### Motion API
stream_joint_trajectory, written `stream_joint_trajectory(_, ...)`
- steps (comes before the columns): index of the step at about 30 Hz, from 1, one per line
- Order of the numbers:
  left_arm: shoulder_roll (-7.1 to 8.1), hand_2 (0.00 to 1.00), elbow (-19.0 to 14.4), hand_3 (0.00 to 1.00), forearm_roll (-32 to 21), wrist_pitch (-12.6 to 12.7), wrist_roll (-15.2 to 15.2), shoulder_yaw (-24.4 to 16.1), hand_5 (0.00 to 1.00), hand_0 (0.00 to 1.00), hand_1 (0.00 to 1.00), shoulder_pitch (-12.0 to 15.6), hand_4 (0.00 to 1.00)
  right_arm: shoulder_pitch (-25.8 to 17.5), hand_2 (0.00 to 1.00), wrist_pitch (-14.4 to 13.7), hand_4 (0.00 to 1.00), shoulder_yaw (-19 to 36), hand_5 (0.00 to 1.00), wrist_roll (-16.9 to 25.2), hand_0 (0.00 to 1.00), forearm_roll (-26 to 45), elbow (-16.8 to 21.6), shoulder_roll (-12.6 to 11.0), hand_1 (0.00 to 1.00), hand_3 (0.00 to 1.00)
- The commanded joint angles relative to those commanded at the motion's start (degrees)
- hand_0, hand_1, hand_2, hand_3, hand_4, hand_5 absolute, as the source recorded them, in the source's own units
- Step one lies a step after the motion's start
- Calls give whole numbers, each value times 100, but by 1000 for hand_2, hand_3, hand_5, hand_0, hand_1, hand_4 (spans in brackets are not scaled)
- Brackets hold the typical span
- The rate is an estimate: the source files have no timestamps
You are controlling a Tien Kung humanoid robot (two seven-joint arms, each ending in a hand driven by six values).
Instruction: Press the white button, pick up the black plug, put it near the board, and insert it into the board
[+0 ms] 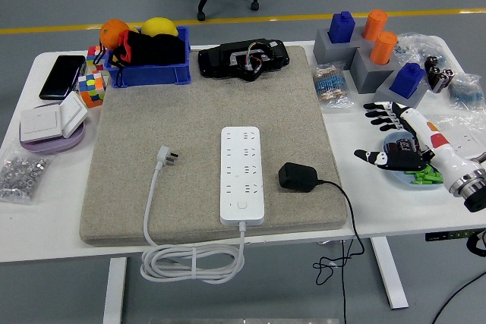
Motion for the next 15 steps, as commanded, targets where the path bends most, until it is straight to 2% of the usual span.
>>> stream_joint_trajectory(5, 16, 499, 0, 587, 14, -4, 4, 0, 267, 476, 498, -7, 573, 166, 730, -65, 972, -290, 115, 79, 713, -68, -135, -71, 723, 791)
stream_joint_trajectory(6, 20, 497, 0, 587, 16, -4, 5, 1, 266, 475, 498, -9, 573, 248, 741, -88, 995, -425, 116, 95, 776, -88, -202, -92, 751, 791)
stream_joint_trajectory(15, 45, 498, 0, 587, 72, -19, 20, -17, 268, 473, 498, 9, 572, 743, 743, -81, 998, -1207, 123, 101, 790, -93, -775, -130, 763, 788)
